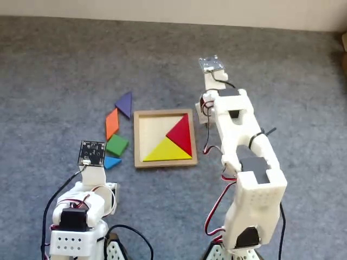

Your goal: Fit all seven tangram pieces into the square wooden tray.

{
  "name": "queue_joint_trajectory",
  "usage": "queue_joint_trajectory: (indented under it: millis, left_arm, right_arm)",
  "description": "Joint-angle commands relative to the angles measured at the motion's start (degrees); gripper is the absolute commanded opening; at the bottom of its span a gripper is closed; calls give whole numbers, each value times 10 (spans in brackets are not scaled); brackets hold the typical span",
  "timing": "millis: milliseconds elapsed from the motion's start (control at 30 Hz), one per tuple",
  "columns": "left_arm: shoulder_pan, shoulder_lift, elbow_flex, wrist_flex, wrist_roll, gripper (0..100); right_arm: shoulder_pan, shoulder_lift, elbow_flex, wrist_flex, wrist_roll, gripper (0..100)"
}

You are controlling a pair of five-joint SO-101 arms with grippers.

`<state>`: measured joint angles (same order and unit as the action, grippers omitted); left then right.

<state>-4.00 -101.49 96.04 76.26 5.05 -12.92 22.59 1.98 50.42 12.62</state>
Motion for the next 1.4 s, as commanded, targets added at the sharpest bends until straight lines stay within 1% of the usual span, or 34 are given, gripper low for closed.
queue_joint_trajectory:
  millis: [0, 133, 300, 467, 633, 700, 800, 933, 1033, 1133, 1233, 1367]
  left_arm:
    - [-8, -25, 11, 4, 4, 142]
    - [-8, -25, 11, 4, 4, 142]
    - [-8, -25, 11, 4, 4, 142]
    - [-8, -25, 11, 4, 4, 142]
    - [-8, -25, 11, 4, 4, 142]
    - [-8, -25, 11, 4, 4, 142]
    - [-8, -25, 11, 4, 4, 142]
    - [-8, -25, 11, 4, 4, 142]
    - [-8, -25, 11, 4, 4, 142]
    - [-8, -25, 11, 4, 4, 142]
    - [-8, -25, 11, 4, 4, 142]
    - [-8, -25, 11, 4, 4, 142]
  right_arm:
    - [0, -13, -41, 12, 7, 132]
    - [-7, -12, -41, 13, 7, 137]
    - [-11, -12, -41, 13, 7, 226]
    - [-12, -8, -41, 13, 7, 226]
    - [-20, 41, -51, 15, 9, 226]
    - [-20, 47, -73, 30, 22, 226]
    - [-20, 59, -95, 60, 29, 223]
    - [-19, 86, -122, 65, 31, 217]
    - [-18, 93, -133, 65, 31, 163]
    - [-17, 92, -136, 65, 32, 128]
    - [-17, 91, -136, 71, 32, 123]
    - [-17, 77, -156, 112, 32, 123]
